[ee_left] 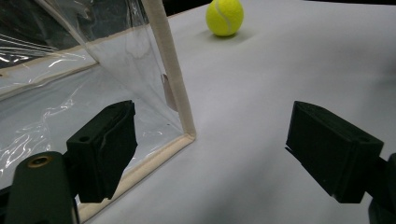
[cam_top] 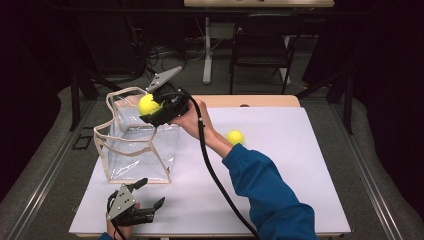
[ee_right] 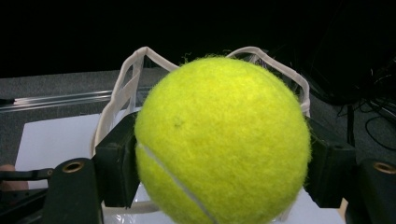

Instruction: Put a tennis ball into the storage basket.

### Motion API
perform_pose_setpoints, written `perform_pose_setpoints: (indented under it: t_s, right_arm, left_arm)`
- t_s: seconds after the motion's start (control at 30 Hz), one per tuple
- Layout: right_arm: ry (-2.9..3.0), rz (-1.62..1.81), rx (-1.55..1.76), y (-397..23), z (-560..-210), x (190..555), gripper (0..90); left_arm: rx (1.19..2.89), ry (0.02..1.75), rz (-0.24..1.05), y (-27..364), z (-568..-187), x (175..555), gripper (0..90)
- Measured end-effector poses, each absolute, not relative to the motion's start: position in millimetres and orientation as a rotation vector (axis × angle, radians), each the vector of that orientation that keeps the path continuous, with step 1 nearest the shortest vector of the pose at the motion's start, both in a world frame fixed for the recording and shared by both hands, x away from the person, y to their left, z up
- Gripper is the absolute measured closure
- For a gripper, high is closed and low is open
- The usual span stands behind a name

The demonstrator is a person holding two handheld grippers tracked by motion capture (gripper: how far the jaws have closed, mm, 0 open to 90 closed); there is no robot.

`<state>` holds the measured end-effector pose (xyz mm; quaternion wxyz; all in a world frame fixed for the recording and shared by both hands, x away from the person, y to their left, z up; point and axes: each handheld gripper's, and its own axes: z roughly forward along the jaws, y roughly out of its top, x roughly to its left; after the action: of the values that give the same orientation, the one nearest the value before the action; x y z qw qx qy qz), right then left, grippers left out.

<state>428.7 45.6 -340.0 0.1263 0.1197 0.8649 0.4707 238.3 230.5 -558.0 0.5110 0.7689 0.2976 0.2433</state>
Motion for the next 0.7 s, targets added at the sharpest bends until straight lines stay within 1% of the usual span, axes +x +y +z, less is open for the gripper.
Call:
perform_pose_setpoints:
  t_s: [0.7]
  right_arm:
    - [2.526, 1.406, 0.330, 62, -348, 424, 26.0]
  left_arm:
    - [1.845, 0.713, 0.591, 231, -558, 238, 16.1]
